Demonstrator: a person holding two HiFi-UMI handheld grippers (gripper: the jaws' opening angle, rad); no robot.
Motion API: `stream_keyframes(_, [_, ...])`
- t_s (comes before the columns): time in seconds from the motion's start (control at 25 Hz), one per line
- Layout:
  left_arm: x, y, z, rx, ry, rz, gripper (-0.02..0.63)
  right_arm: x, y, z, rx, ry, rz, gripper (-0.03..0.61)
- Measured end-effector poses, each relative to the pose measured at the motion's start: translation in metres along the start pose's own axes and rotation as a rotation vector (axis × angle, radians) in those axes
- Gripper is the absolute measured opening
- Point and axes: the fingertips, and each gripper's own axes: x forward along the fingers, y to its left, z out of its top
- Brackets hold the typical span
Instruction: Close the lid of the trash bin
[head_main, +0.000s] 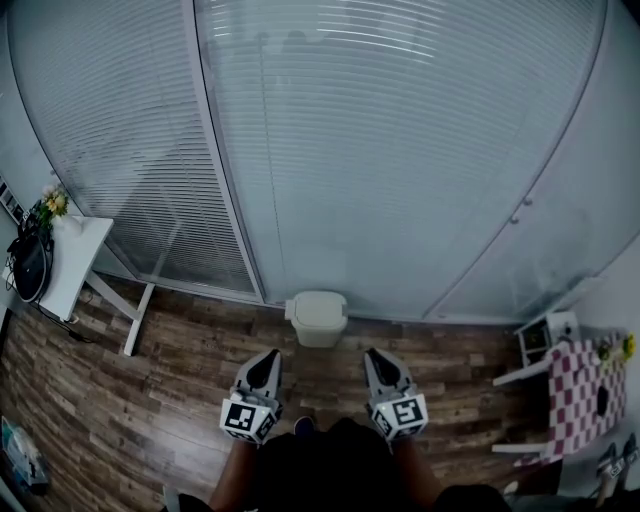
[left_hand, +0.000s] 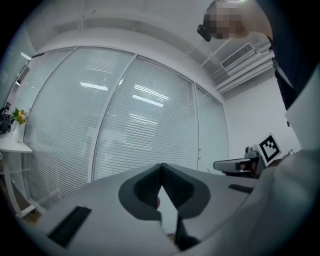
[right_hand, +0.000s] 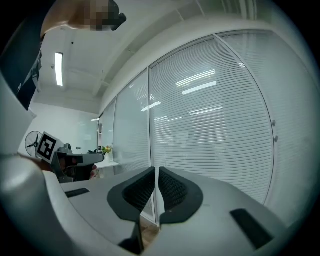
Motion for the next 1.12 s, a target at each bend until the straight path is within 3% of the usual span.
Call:
stream_keyframes(0.24, [-0.008,-0.004,-0.002,0.003,-0.031,-0.021,0.006,-0.004,0.030,0.001,-0.132,0.060,0.042,0.003])
stream_keyframes(0.92, [-0.014,-0.004,0.003,0.003,-0.031,-0.024,0.006,-0.003,0.014,-0.004,-0.064,0.022,0.015,0.003])
stream_keyframes(1.12, [-0.012,-0.004,0.005,0.000,-0.031,-0.028,0.006,-0.003,0.010,-0.004,-0.085,0.016,0.023,0.003])
